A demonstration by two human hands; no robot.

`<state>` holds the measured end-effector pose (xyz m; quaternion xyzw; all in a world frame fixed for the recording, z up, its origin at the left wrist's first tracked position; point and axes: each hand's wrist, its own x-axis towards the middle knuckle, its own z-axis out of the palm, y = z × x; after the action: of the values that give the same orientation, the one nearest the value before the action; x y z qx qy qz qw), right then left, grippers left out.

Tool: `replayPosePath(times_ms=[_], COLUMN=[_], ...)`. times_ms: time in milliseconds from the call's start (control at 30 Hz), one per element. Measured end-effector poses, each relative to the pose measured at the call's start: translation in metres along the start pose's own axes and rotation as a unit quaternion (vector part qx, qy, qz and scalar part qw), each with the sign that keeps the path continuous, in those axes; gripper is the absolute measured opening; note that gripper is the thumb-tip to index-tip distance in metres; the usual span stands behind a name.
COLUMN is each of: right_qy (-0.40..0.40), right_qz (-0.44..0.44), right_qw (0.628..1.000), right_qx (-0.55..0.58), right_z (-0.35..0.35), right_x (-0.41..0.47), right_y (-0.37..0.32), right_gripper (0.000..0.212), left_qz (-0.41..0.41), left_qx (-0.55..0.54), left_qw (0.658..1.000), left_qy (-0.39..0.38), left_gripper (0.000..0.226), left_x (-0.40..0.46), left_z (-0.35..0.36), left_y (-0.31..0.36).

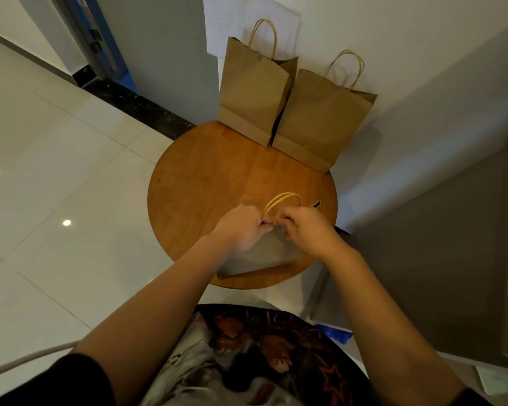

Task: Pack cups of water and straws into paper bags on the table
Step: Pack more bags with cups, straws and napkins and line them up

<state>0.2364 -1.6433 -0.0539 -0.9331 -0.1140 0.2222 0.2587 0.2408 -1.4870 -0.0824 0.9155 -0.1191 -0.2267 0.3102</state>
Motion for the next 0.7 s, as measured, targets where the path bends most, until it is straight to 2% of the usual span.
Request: replayPosePath(times_ms=[200, 433, 600, 700], right_qy=[-0.007, 0.003, 0.023, 0.03], right_qz=[0.002, 0.0, -0.012, -0.019], right_qw=[1.0, 1.0, 0.999, 0.999], right_qx=[-0.002, 0.026, 0.044, 0.031], right_z=[-0.004, -0.005, 0.0, 0.003], right_x=[0.003, 0.0, -0.006, -0.007], right_y=[-0.003, -0.004, -0.001, -0.001], right_gripper=[0.018, 0.019, 0.016, 0.016], left_qz=[0.025, 0.028, 0.008, 0.001], left_qx=[-0.036, -0.009, 0.024, 0.032], left_qw=[0.999, 0.999, 0.999, 0.998], left_qy=[0.008, 0.015, 0.04, 0.048], left_gripper=[0.021, 0.02, 0.038, 0.04], left_x=[0.001, 0.006, 0.008, 0.009], left_z=[0.0, -0.001, 0.001, 0.001], left_y=[-0.003, -0.007, -0.009, -0.009])
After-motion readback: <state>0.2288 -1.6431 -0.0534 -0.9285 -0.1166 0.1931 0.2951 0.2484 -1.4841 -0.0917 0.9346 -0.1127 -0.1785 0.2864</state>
